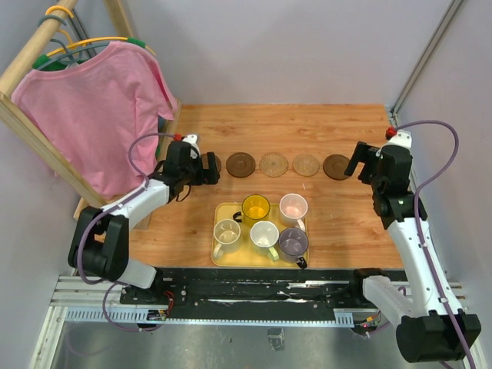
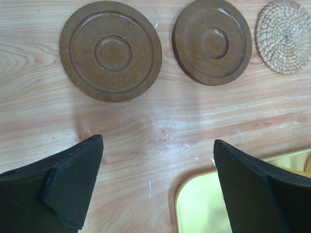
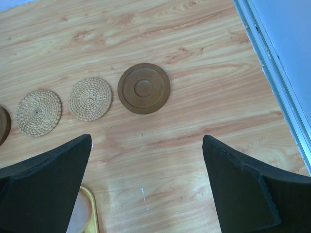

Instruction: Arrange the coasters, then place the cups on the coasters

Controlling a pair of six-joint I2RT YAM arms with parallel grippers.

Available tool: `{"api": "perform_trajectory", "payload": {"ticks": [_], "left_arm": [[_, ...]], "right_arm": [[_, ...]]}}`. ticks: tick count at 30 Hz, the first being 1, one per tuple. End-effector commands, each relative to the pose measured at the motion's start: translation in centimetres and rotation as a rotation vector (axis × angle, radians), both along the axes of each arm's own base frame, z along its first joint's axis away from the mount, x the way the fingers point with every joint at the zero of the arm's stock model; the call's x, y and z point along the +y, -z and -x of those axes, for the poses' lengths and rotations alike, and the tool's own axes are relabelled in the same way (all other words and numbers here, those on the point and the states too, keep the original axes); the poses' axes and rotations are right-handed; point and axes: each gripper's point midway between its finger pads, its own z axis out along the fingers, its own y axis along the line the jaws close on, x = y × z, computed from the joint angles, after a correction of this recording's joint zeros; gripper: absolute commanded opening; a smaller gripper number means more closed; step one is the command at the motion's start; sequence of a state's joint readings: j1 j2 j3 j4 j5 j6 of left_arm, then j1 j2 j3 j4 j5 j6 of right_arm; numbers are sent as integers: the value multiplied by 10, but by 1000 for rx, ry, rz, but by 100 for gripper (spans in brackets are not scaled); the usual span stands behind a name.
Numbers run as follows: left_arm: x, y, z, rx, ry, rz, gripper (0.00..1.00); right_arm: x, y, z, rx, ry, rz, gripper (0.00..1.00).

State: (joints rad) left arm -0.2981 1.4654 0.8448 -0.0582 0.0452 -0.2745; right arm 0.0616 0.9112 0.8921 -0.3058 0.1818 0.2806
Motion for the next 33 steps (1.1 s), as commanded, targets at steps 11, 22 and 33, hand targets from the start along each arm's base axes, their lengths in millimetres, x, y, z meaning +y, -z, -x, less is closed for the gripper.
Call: {"api": "perform_trajectory", "payload": {"ticks": [11, 22, 33], "left_arm": [[14, -38, 28, -113, -58, 51, 100], [20, -49, 52, -158, -56, 78, 100], [-7, -42, 80, -146, 41, 147, 100]], "right_arm": [[-22, 22, 44, 106, 128, 14, 98], [5, 63, 66, 253, 23, -92, 99], [59, 87, 91, 323, -225, -172, 78]]}}
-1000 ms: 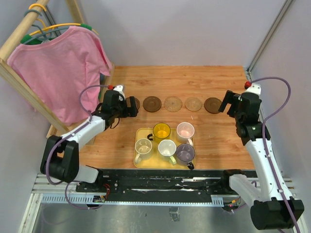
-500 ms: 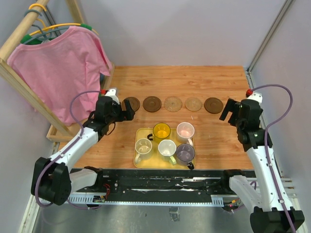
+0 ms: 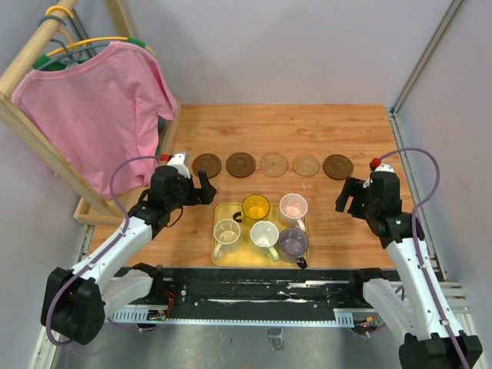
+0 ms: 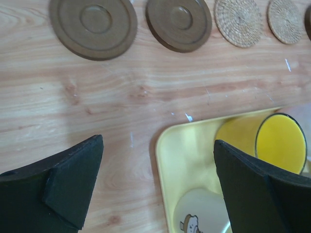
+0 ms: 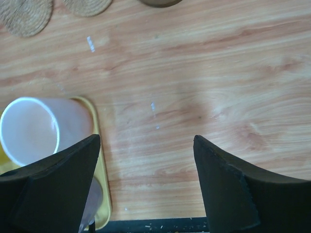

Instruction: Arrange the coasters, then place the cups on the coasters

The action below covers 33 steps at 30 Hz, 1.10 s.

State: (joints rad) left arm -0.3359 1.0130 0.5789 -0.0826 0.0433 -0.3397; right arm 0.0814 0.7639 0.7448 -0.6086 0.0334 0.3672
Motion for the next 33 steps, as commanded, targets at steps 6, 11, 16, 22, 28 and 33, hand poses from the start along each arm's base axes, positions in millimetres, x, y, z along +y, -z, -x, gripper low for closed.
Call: {"api": "perform_trajectory", "payload": {"ticks": [6, 11, 16, 22, 28, 33], "left_arm": [[-22, -9, 15, -26, 74, 61, 100], [-21, -12, 13, -39, 76, 56, 100], [-21, -10, 10, -39, 72, 52, 100], [-22, -6, 5, -31, 66, 44, 100], [-23, -6, 2, -31, 68, 36, 100], [-22, -3, 1, -27, 64, 30, 100]], "right_arm": [[72, -1, 19, 15, -305, -61, 72], [102, 8, 22, 61, -438, -87, 63], [118, 23, 28, 120, -513, -100, 54], [128, 35, 33, 161, -558, -113, 50], [132, 51, 39, 216, -580, -104, 48], [135, 63, 41, 248, -596, -96, 48]]}}
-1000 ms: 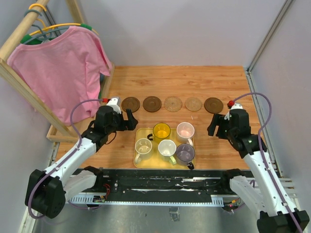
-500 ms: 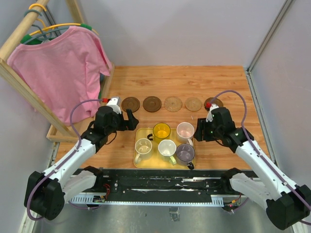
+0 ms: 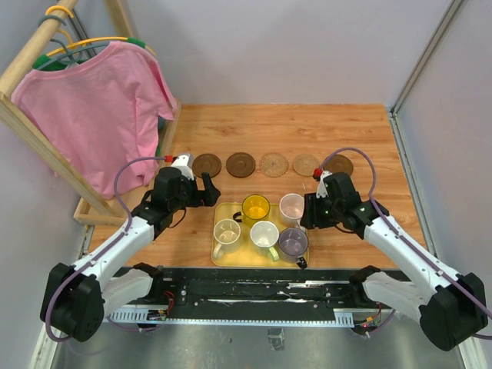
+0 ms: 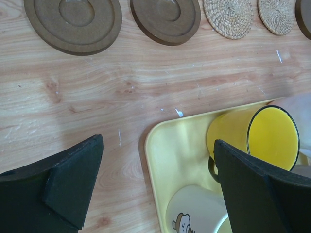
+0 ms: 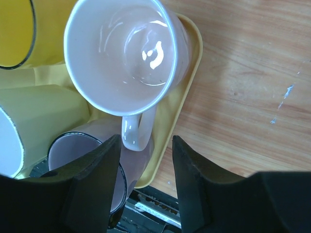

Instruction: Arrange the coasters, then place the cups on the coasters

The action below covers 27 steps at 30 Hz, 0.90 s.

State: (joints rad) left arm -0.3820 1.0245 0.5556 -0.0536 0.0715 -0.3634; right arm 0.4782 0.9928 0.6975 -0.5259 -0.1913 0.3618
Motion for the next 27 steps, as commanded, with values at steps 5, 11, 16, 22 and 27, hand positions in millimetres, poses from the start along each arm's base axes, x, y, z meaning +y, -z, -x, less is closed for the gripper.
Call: {"api": "perform_trajectory", "payload": {"ticks": [5, 11, 16, 22, 27], "left_arm": [[-4, -11, -9, -47, 6, 3, 100], [-3, -10, -10, -47, 4, -9, 100], [-2, -9, -12, -45, 3, -13, 100], [-2, -6, -12, -39, 4, -19, 100], [-2, -4, -12, -35, 3, -21, 100]], "right_arm": [[8, 19, 3, 35, -48, 31, 48], [11, 32, 2, 52, -63, 67, 47], [11, 42, 0, 52, -67, 127, 47], [11, 50, -1, 45, -60, 161, 45], [9, 53, -1, 35, -48, 180, 40]]}}
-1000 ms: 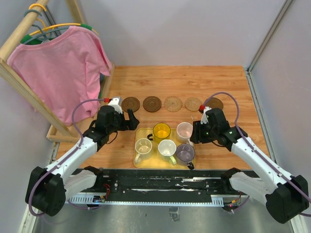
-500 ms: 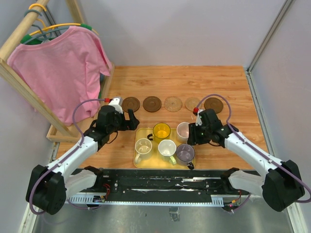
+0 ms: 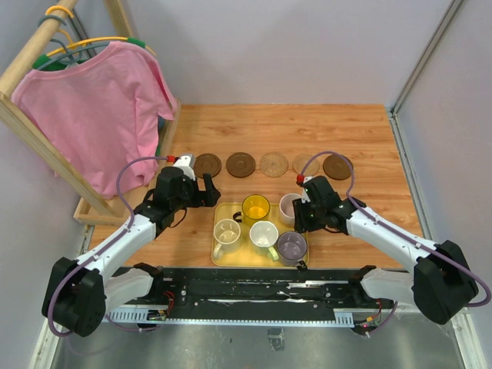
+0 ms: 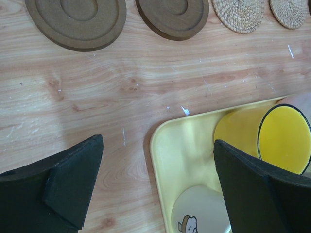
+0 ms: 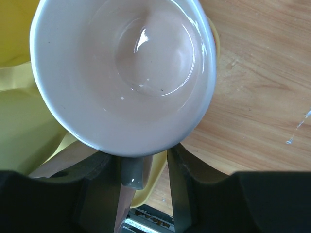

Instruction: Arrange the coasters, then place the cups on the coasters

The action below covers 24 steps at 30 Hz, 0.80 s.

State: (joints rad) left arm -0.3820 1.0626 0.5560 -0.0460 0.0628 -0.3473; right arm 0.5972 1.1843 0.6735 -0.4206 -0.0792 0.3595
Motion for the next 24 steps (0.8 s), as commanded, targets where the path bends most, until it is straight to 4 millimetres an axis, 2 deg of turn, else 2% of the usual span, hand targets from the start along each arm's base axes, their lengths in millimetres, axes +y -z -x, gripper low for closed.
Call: {"api": "perform_trajectory", "payload": {"ticks": [1, 4, 6, 8, 13, 17, 24], "left_arm": [[-4, -14, -10, -55, 3, 7, 100], [-4, -13, -10, -52, 2, 5, 100], [-3, -12, -10, -50, 3, 2, 100], [-3, -11, -10, -47, 1, 0, 100], [-3, -11, -10, -46, 3, 0, 100], [-3, -12, -11, -52, 1, 2, 100], [-3, -24, -15, -85, -5, 6, 100]], "right_arm": [[-5, 8, 1, -18, 10, 48, 37], [-6, 8, 1, -25, 11, 56, 26], [-6, 8, 1, -28, 7, 60, 11], [-6, 8, 1, -28, 4, 64, 2], [-7, 10, 2, -33, -7, 79, 1], [-6, 4, -3, -74, -8, 86, 1], [-9, -32, -25, -222, 14, 101, 1]]}}
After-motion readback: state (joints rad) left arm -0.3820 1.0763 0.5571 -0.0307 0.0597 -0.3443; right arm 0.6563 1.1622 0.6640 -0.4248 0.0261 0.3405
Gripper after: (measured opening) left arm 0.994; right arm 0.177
